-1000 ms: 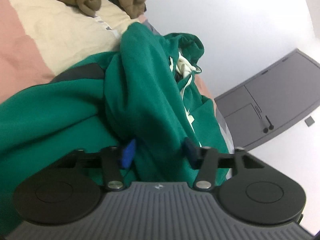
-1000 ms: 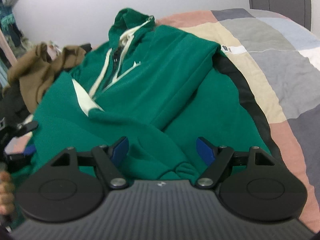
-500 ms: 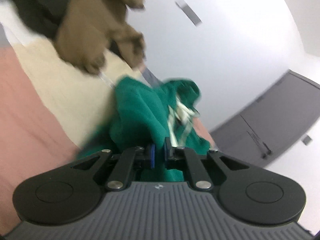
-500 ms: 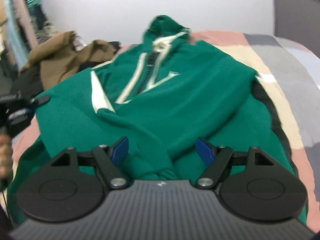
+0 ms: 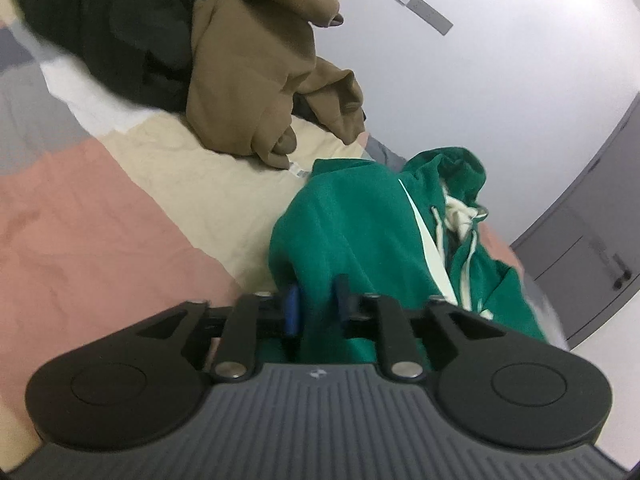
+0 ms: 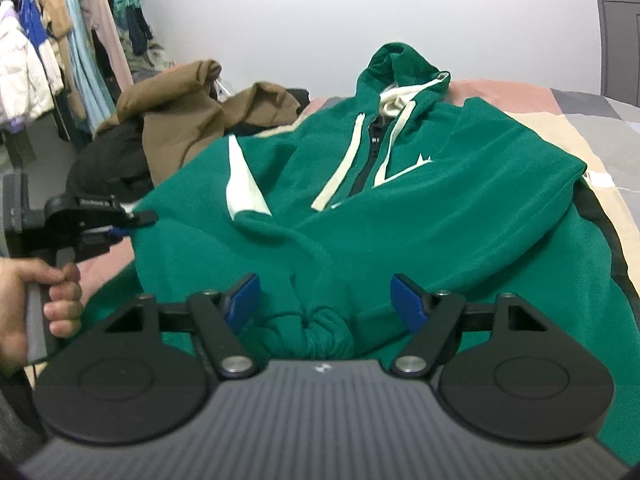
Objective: Fold large clothes
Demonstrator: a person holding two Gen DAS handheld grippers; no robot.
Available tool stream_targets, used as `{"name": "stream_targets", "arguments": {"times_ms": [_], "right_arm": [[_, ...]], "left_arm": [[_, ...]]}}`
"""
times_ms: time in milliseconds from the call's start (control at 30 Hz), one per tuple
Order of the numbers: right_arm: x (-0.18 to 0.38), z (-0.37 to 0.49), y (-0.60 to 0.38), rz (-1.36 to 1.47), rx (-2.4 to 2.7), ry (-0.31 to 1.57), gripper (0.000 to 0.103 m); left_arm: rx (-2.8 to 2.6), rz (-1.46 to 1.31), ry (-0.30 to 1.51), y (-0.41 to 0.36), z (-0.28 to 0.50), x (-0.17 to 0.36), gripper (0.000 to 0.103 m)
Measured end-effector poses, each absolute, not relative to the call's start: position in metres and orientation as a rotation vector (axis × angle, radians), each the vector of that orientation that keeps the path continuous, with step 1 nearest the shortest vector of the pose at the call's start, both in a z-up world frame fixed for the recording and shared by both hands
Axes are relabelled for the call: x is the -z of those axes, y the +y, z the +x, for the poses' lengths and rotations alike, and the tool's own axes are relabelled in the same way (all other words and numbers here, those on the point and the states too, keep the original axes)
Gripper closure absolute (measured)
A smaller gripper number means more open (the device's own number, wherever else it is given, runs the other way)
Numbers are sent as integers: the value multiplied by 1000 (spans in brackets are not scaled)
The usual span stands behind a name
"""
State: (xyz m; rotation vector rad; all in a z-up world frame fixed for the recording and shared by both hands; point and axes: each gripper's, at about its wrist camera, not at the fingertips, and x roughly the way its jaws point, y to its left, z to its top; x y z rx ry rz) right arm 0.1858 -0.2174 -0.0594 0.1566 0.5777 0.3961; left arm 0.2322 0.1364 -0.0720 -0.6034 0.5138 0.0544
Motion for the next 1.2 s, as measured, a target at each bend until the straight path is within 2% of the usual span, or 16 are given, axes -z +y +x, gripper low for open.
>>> {"name": "stream_targets", "arguments": {"times_ms": [67,100,200,367,467,933,1200], "right_arm": [[56,184,-219,178,-413,563,33],[55,183,-218,179,-419,559,33],[52,180,-216,169,-434,547,36],[52,176,-209,143,-460,554,49],[53,176,-204,121,-467,560,51],[61,181,-207,120,-397,567,52],[81,197,-210,145,-383,654,53]], "left_arm": [[-76,-549,499,130,225,64,50],[-78,-530,490,127,222,59,49],[-56,-486,467,116,209,45,49],[21,-399,455,83,190,28,49],[86,-358,471,60,184,28,49],[176,-231,580,4,197,59,49],[160,-202,660,-3,210,84,49]]}}
